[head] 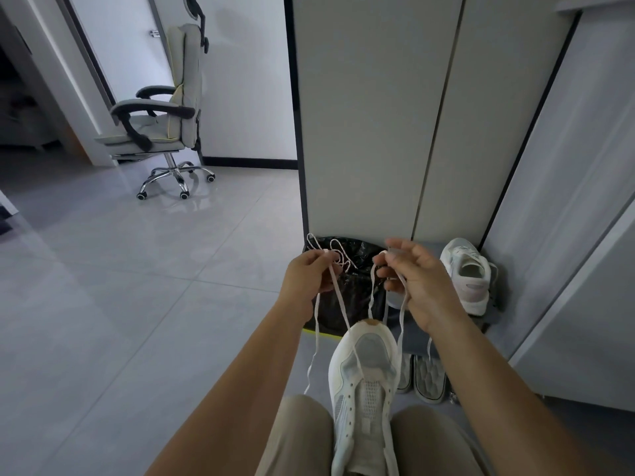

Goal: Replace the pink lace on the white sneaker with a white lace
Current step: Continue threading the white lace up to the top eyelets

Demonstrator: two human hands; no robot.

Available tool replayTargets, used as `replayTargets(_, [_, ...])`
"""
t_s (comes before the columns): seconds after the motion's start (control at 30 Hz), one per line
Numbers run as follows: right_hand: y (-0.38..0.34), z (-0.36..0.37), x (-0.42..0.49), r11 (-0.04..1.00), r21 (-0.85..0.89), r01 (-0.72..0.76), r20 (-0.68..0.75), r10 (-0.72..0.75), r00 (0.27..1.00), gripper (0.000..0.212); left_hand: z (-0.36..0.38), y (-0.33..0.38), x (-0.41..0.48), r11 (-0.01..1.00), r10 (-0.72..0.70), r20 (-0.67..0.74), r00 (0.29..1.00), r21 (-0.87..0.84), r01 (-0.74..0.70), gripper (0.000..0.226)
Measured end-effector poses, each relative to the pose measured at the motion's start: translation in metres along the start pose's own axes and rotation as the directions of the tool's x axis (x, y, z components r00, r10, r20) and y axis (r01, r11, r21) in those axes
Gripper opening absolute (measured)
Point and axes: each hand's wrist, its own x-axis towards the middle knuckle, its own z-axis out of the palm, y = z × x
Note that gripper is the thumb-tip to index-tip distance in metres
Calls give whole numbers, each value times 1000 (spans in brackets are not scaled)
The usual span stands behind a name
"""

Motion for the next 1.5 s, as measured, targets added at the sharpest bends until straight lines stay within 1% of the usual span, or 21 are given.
replayTargets(0.03, [-2, -2, -1, 1000, 28, 11, -36, -10, 999, 15, -4, 0, -1, 1000, -24, 2, 1000, 11, 24, 19])
replayTargets(0.1, [-2, -12, -5, 999, 43, 3, -91, 1, 996, 15, -12, -6, -6, 984, -82, 41, 996, 162, 74, 22])
replayTargets(0.17, [5, -25, -15, 999, -13, -49, -94, 48, 994, 13, -20, -22, -20, 917, -133, 82, 988, 387, 92, 31])
replayTargets(0.23, [17, -38, -28, 988, -108, -107, -91, 97, 991, 15, -24, -43, -42, 870, -155, 93, 984, 485, 91, 31])
replayTargets(0.33, [34, -51, -51, 962, -236, -139, -75, 124, 989, 11, -24, -73, -78, 909, -141, 61, 988, 403, 104, 23])
replayTargets(0.43, [48, -60, -73, 930, -337, -145, 12, 158, 987, 10, -16, -92, -101, 933, -53, 49, 997, 359, 32, 12])
replayTargets(0.53, [57, -62, -85, 855, -499, -138, 131, 232, 964, 5, -7, -100, -109, 891, 79, 81, 994, 442, -107, 18])
replayTargets(0.6, [61, -59, -89, 833, -540, -120, 176, 251, 952, 4, -5, -99, -108, 838, 121, 116, 986, 521, -164, 25])
replayTargets(0.7, [64, -54, -91, 743, -670, 5, 195, 170, 966, 11, -6, -97, -105, 824, 124, 121, 985, 540, -170, 27])
replayTargets(0.8, [66, -49, -91, 652, -751, 101, 220, 102, 970, 12, -9, -99, -102, 914, 91, 46, 995, 394, -102, 22])
replayTargets(0.9, [68, -46, -92, 605, -783, 144, 228, 64, 972, 14, -10, -99, -101, 940, 78, 34, 996, 331, -85, 21])
replayTargets(0.97, [68, -47, -91, 615, -778, 128, 204, 54, 977, 12, -11, -99, -99, 932, 61, 58, 996, 354, -78, 19])
replayTargets(1.07, [65, -51, -87, 711, -703, 21, 119, 88, 989, 6, -12, -97, -95, 940, 34, 77, 996, 337, -58, 18])
replayTargets(1.17, [53, -52, -80, 868, -490, -78, -16, 80, 997, 11, -9, -86, -87, 951, 45, 84, 995, 302, -68, 15])
replayTargets(1.23, [40, -50, -73, 949, -302, -85, -74, 65, 995, 16, -6, -72, -78, 957, 85, 67, 994, 272, -100, 15])
replayTargets(1.33, [23, -44, -63, 992, -117, -38, -54, 32, 998, 19, 3, -46, -63, 964, 129, 71, 989, 225, -142, 11])
replayTargets(1.37, [19, -40, -61, 994, -113, -16, -26, 13, 1000, 20, 7, -38, -59, 932, 149, 98, 984, 320, -173, 8])
replayTargets(1.4, [15, -37, -60, 993, -115, 6, 8, -5, 1000, 20, 12, -33, -56, 828, 185, 135, 973, 511, -229, 13])
replayTargets(1.43, [13, -33, -59, 993, -117, 23, 44, -18, 999, 19, 16, -32, -55, 654, 220, 182, 958, 702, -283, 22])
replayTargets(1.47, [10, -30, -59, 992, -123, 33, 81, -23, 996, 19, 19, -31, -56, 510, 277, 206, 939, 796, -325, 30])
replayTargets(1.5, [9, -27, -60, 990, -136, 41, 119, -25, 993, 19, 23, -31, -58, 458, 325, 215, 921, 816, -352, 35])
